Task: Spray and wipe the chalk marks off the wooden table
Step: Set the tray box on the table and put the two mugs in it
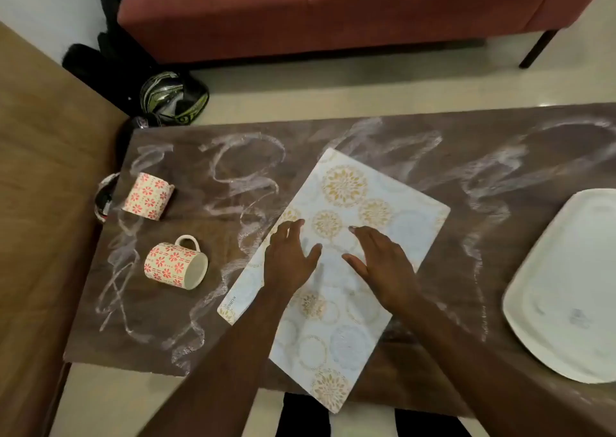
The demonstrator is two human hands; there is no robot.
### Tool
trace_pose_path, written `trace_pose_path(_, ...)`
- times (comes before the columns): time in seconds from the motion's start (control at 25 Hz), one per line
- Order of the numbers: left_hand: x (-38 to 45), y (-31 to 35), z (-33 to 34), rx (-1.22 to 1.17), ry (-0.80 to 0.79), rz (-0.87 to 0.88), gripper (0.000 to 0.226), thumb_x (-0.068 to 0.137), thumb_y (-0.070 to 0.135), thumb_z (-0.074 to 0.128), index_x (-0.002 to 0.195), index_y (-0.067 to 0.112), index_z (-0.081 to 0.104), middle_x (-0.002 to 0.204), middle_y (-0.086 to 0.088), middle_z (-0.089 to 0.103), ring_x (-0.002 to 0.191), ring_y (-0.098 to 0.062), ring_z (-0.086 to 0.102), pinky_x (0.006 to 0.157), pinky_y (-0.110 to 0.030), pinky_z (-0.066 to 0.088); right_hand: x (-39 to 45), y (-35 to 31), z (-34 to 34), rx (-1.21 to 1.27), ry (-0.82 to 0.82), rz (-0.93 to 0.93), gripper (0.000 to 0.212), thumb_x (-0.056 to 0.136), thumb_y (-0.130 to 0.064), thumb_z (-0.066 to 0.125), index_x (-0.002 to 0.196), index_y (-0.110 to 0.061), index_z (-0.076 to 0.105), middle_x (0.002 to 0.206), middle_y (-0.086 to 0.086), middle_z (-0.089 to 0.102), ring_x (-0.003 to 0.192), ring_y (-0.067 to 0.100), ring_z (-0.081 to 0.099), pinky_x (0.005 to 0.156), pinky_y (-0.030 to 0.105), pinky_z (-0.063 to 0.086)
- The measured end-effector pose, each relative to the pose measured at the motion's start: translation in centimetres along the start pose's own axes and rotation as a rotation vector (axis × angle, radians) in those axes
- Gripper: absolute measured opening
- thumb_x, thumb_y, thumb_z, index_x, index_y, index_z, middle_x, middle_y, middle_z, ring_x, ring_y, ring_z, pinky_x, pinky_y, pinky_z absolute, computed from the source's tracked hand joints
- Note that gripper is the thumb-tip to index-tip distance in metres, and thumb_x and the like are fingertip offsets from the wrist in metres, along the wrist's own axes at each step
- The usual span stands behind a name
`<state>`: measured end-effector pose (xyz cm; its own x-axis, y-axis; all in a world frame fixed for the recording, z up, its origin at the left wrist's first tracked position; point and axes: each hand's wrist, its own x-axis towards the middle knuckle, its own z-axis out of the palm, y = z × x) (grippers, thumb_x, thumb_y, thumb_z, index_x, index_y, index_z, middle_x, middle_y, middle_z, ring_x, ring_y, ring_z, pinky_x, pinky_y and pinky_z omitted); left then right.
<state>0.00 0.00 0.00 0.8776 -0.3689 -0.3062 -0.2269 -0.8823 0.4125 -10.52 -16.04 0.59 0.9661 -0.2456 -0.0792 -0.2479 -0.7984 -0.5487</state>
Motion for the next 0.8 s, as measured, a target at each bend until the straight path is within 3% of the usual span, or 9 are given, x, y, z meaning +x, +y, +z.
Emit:
trace_pose_path(0.12, 3.1, -5.0, 2.0, 0.018, 0.077, -0.104, 0.075, 0.087, 0.047, 0.066, 0.148, 0.011, 0.040, 0.152, -0.016, 0.041, 0.137, -0.038, 0.040, 0.109, -0.048, 0.036, 3.4, -1.4, 6.7, -0.012, -0.036, -0.044, 0.055, 0.092, -0.047, 0.043, 0.133, -0.012, 0.048, 0.134, 0.008, 0.054, 0.120, 0.027, 0.054, 0.094, 0.040, 0.046)
trace_pose_path(0.2, 4.4, -8.1, 2.6, -0.010, 0.114, -0.138, 0.072, 0.084, 0.047, 0.068, 0.143, 0.012, 0.045, 0.142, -0.016, 0.049, 0.128, -0.039, 0.046, 0.105, -0.050, 0.039, 5.0, -2.9, 11.3, -0.089, -0.074, -0.088, 0.057, 0.092, -0.048, 0.039, 0.135, -0.011, 0.048, 0.139, 0.010, 0.050, 0.126, 0.028, 0.049, 0.099, 0.042, 0.043)
trace_pose_path(0.32, 5.7, -10.5, 2.8, -0.168, 0.108, -0.161, 0.050, 0.085, 0.041, 0.069, 0.124, 0.012, 0.058, 0.118, -0.012, 0.064, 0.111, -0.034, 0.058, 0.092, -0.044, 0.047, 6.1, -4.7, 15.3, -0.188, -0.108, -0.119, 0.060, 0.092, -0.049, 0.032, 0.136, -0.010, 0.046, 0.144, 0.010, 0.045, 0.133, 0.029, 0.040, 0.106, 0.046, 0.035)
trace_pose_path(0.4, 6.4, -11.6, 2.8, -0.318, 0.062, -0.159, 0.025, 0.091, 0.030, 0.066, 0.103, 0.008, 0.064, 0.100, -0.013, 0.068, 0.097, -0.032, 0.062, 0.077, -0.035, 0.042, 6.4, -5.5, 16.4, -0.214, -0.105, -0.113, 0.060, 0.093, -0.048, 0.032, 0.139, -0.010, 0.044, 0.147, 0.009, 0.040, 0.137, 0.027, 0.033, 0.112, 0.044, 0.025)
trace_pose_path(0.56, 4.8, -13.2, 2.8, -0.556, 0.149, -0.218, 0.016, 0.097, 0.019, 0.059, 0.084, 0.012, 0.054, 0.083, -0.008, 0.057, 0.078, -0.024, 0.051, 0.067, -0.030, 0.033, 7.7, -6.5, 16.9, -0.255, -0.156, -0.208, 0.059, 0.099, -0.049, 0.025, 0.143, -0.013, 0.037, 0.152, 0.006, 0.031, 0.141, 0.025, 0.025, 0.113, 0.042, 0.018)
trace_pose_path(0.68, 4.1, -13.5, 3.6, -0.544, 0.184, -0.238, 0.013, 0.099, 0.020, 0.054, 0.094, 0.008, 0.055, 0.093, -0.010, 0.061, 0.085, -0.027, 0.057, 0.069, -0.033, 0.038, 8.3, -6.1, 17.2, -0.335, -0.221, -0.301, 0.061, 0.101, -0.050, 0.014, 0.145, -0.013, 0.033, 0.155, 0.005, 0.026, 0.144, 0.023, 0.018, 0.114, 0.045, 0.019)
trace_pose_path(0.8, 3.5, -13.7, 3.9, -0.488, 0.163, -0.232, 0.023, 0.097, 0.023, 0.055, 0.112, 0.006, 0.055, 0.109, -0.014, 0.064, 0.101, -0.033, 0.061, 0.081, -0.041, 0.048, 8.2, -5.7, 17.6, -0.328, -0.243, -0.313, 0.060, 0.101, -0.051, 0.015, 0.147, -0.014, 0.030, 0.156, 0.004, 0.021, 0.145, 0.022, 0.016, 0.113, 0.047, 0.021)
